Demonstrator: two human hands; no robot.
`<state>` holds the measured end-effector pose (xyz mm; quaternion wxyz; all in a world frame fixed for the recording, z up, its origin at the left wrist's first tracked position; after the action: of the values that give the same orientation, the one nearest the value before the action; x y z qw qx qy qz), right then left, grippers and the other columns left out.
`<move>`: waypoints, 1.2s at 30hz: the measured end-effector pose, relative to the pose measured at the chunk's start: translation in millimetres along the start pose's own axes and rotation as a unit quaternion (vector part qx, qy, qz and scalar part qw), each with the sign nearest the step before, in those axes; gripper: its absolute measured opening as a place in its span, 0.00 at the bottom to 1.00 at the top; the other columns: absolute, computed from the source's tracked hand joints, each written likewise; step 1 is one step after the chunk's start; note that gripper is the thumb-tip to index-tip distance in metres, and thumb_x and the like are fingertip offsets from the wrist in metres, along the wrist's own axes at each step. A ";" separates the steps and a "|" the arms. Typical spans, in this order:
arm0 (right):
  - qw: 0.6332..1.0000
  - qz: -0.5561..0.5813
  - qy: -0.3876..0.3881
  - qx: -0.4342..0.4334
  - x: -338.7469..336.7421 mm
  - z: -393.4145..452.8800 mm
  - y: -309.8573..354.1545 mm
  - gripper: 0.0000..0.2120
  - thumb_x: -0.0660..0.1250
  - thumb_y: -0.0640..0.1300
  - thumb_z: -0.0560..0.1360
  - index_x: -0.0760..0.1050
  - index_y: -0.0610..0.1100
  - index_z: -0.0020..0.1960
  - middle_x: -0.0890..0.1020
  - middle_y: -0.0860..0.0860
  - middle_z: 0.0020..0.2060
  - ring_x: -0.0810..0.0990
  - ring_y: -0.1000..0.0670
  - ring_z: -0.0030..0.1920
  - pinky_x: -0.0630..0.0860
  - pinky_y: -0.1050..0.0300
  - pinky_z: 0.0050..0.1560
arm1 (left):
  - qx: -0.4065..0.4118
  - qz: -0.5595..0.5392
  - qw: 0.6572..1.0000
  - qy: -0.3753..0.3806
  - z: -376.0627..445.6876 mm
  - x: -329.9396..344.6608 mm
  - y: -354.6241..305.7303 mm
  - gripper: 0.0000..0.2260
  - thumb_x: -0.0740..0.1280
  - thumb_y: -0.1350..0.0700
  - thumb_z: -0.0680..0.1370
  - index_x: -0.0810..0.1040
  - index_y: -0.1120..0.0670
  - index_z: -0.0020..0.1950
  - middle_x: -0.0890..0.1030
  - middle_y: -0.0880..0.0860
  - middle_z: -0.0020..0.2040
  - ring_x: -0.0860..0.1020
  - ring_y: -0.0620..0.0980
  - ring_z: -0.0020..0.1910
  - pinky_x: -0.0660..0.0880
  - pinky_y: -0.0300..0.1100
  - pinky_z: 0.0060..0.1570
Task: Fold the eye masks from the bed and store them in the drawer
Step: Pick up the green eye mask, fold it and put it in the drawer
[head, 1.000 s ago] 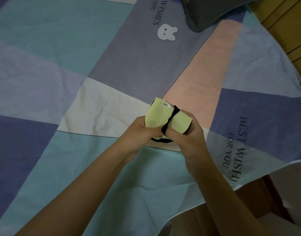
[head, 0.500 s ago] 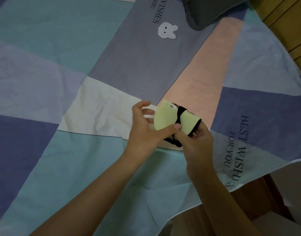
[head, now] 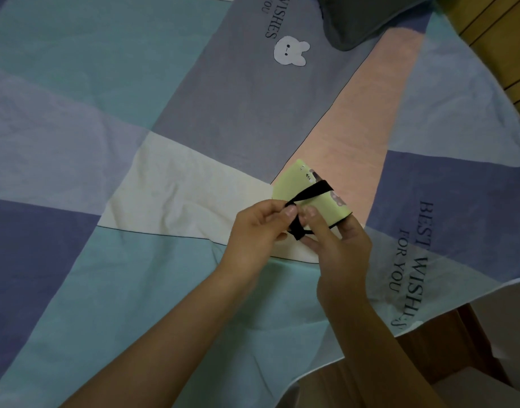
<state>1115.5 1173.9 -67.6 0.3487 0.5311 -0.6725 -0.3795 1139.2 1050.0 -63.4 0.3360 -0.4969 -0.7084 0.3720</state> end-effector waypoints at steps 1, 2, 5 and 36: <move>0.999 0.020 0.001 0.024 -0.5 1.3 -1.6 0.13 0.69 0.35 0.74 0.78 0.42 0.57 0.83 0.44 0.49 0.84 0.48 0.47 0.82 0.57 0.40 | -0.020 -0.008 0.999 0.037 1.8 1.0 1.8 0.08 0.63 0.56 0.79 0.80 0.53 0.43 0.81 0.47 0.37 0.78 0.44 0.40 0.72 0.38 0.45; 0.998 0.038 0.000 0.050 -1.2 2.9 -3.4 0.12 0.68 0.35 0.75 0.77 0.43 0.57 0.83 0.43 0.51 0.84 0.46 0.48 0.82 0.57 0.39 | -0.036 -0.011 0.997 0.065 3.5 1.4 3.4 0.10 0.61 0.55 0.80 0.78 0.52 0.41 0.78 0.46 0.34 0.75 0.43 0.38 0.69 0.38 0.45; 0.991 0.072 -0.003 0.116 -4.1 8.9 -6.0 0.08 0.66 0.34 0.76 0.77 0.43 0.52 0.83 0.44 0.48 0.85 0.50 0.42 0.83 0.58 0.41 | -0.076 0.018 0.995 0.068 7.4 -1.8 3.9 0.12 0.63 0.50 0.79 0.76 0.51 0.37 0.73 0.42 0.27 0.71 0.39 0.29 0.65 0.37 0.38; 0.780 -0.295 0.401 -0.379 110.9 -93.0 217.8 0.24 0.71 0.31 0.71 0.74 0.49 0.63 0.57 0.63 0.75 0.58 0.62 0.74 0.74 0.67 0.56 | 0.046 0.034 0.998 -0.009 -84.0 -97.5 -214.3 0.16 0.75 0.62 0.70 0.79 0.57 0.56 0.84 0.55 0.44 0.82 0.50 0.38 0.76 0.40 0.32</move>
<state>1077.3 1084.4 175.1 0.6307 0.6329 -0.0848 -0.4409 1140.3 924.0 152.5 0.3394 -0.5014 -0.6762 0.4197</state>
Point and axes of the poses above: each hand's wrist, its own z-axis towards the middle knuckle, its own x-axis out of the palm, y = z × x, the point moved 5 cm from there along z, towards the middle knuckle
